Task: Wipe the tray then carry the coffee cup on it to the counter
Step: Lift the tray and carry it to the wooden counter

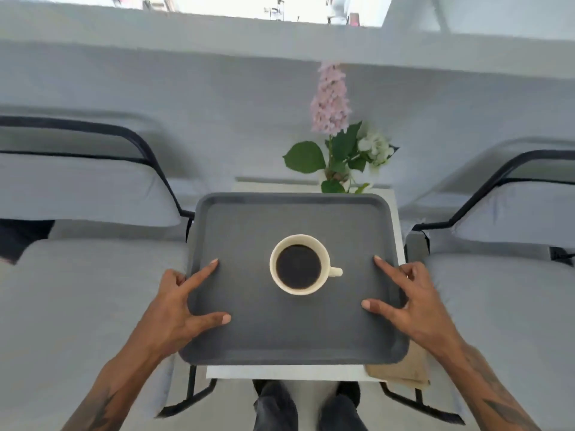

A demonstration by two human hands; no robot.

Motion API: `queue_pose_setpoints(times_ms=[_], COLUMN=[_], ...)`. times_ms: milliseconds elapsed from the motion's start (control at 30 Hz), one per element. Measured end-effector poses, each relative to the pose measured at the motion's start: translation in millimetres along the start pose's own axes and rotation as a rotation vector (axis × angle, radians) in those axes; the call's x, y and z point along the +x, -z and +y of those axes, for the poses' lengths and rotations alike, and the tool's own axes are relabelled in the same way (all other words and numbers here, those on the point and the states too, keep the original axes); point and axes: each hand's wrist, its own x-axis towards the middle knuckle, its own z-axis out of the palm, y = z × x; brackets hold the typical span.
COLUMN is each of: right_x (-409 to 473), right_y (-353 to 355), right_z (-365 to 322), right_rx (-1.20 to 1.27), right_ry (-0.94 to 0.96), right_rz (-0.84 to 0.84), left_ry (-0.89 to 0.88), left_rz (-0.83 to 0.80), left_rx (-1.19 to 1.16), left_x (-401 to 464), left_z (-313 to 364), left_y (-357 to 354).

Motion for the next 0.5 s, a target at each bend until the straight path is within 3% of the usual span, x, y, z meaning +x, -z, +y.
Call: queue_pose_setpoints(times_ms=[500], right_x=[-9.5], right_y=[223.4], right_z=[-206.3], right_rx=[0.020], right_ry=[0.101], right_rz=[0.046], left_ry=[-0.203], left_rz=[0.101], left_rx=[-0.073], left_x=[-70.8], left_z=[168.0], left_y=[238.3])
